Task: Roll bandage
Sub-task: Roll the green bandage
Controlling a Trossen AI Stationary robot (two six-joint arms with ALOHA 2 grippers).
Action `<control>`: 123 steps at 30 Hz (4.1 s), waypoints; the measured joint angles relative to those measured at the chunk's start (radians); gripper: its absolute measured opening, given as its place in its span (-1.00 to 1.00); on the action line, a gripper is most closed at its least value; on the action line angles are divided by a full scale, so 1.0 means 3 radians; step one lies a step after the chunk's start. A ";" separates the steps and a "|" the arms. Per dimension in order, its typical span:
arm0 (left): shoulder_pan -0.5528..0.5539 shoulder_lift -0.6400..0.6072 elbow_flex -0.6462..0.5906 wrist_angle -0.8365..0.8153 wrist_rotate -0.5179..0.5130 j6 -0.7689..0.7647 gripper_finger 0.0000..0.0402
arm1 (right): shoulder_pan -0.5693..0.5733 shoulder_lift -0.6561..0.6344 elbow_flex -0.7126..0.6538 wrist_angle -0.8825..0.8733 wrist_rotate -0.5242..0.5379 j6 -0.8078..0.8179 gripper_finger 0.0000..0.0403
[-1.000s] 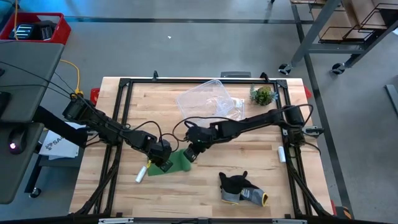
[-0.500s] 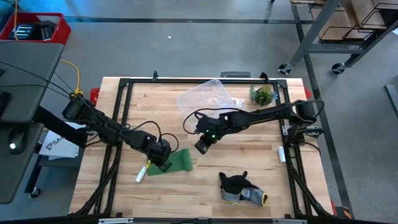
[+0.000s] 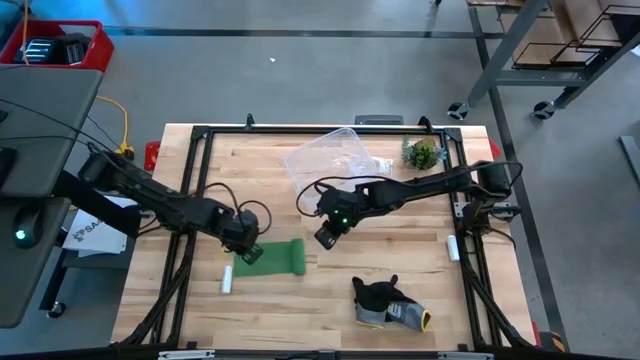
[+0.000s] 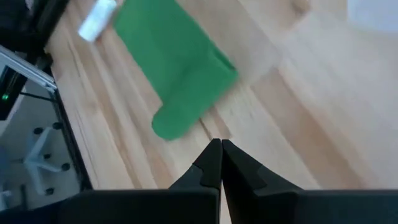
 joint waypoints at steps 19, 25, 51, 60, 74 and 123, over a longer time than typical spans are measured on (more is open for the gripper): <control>-0.0584 -0.0195 -0.0436 0.0164 -0.0268 -0.0237 -1.00 | 0.0409 0.0827 -0.0005 0.0745 0.0427 0.2115 -1.00; -0.0581 -0.0195 -0.0534 0.0328 -0.0340 -0.0546 -1.00 | 0.0463 0.0944 0.0000 0.0904 0.0569 0.2253 -1.00; -0.0758 0.0043 -0.0565 0.0436 -0.0304 -0.0448 -1.00 | 0.0647 0.0949 -0.0001 0.1069 0.1355 0.3049 -1.00; -0.0757 0.0044 -0.0565 0.0424 -0.0343 -0.0336 -1.00 | 0.0656 0.0949 -0.0001 0.1026 0.1411 0.3222 -1.00; -0.0748 0.0045 -0.0566 0.0424 -0.0401 -0.0445 -1.00 | 0.0653 0.1122 0.0005 0.1418 0.1336 0.3310 -1.00; -0.0746 -0.1154 -0.0435 0.0226 -0.0943 -0.0187 -1.00 | 0.0413 0.1590 0.1534 0.1205 0.0605 0.1672 -1.00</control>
